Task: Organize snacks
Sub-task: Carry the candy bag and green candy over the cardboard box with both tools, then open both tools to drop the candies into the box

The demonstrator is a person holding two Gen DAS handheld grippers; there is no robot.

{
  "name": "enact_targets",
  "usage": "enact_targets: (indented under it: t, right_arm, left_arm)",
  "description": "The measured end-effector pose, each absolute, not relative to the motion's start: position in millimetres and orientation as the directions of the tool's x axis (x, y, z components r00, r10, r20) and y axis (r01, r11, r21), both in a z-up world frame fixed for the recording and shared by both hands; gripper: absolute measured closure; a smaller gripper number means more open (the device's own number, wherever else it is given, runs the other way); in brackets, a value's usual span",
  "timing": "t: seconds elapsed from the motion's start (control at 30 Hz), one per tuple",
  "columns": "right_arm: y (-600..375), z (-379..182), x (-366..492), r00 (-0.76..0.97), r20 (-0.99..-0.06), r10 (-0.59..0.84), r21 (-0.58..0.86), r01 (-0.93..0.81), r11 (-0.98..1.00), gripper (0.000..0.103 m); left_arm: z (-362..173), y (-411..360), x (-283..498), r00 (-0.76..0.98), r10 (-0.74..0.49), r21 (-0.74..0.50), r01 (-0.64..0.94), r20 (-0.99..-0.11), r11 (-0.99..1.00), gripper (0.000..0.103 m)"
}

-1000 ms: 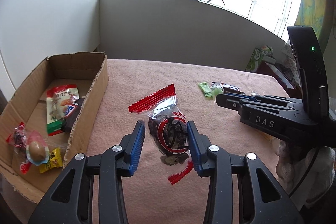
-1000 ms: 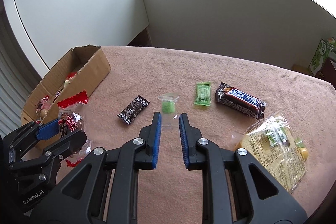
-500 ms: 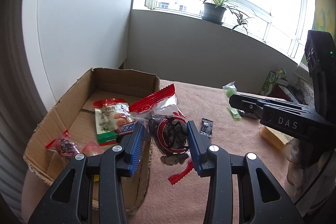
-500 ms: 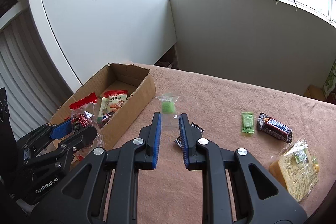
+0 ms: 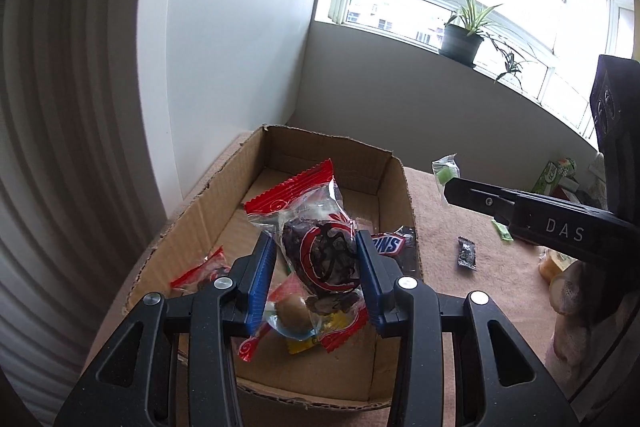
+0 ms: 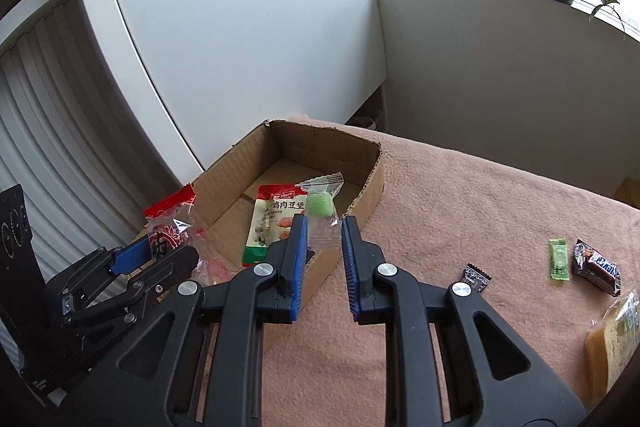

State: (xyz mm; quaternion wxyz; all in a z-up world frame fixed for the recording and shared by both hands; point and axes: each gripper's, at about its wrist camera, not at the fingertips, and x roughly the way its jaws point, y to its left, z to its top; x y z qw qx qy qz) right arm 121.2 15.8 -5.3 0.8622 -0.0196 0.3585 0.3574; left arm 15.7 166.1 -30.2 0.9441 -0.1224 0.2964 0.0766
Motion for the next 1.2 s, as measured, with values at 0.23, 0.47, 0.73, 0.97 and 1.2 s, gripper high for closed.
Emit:
enact_targets:
  t: [0.23, 0.47, 0.73, 0.97, 1.2]
  right_arm:
    - [48, -18, 127, 0.464, -0.657, 0.594, 0.205, -0.649, 0.733, 0.085]
    - [63, -24, 134, 0.458, -0.667, 0.588, 0.202, -0.648, 0.734, 0.085]
    - [72, -27, 136, 0.468, -0.664, 0.583, 0.187, -0.651, 0.736, 0.085]
    - [72, -23, 133, 0.486, -0.647, 0.587, 0.182, -0.649, 0.738, 0.05]
    - [62, -15, 133, 0.538, -0.606, 0.586, 0.181, -0.624, 0.76, 0.013]
  left_arm:
    - [-39, 188, 13, 0.799, 0.094, -0.193, -0.255, -0.594, 0.947, 0.064]
    - [-44, 193, 13, 0.791, 0.089, -0.193, -0.255, -0.605, 0.948, 0.064]
    - [-43, 195, 18, 0.789, 0.077, -0.198, -0.245, -0.61, 0.949, 0.064]
    - [-44, 199, 19, 0.786, 0.07, -0.206, -0.246, -0.614, 0.947, 0.058]
    - [-44, 202, 16, 0.791, 0.072, -0.215, -0.251, -0.608, 0.944, 0.045]
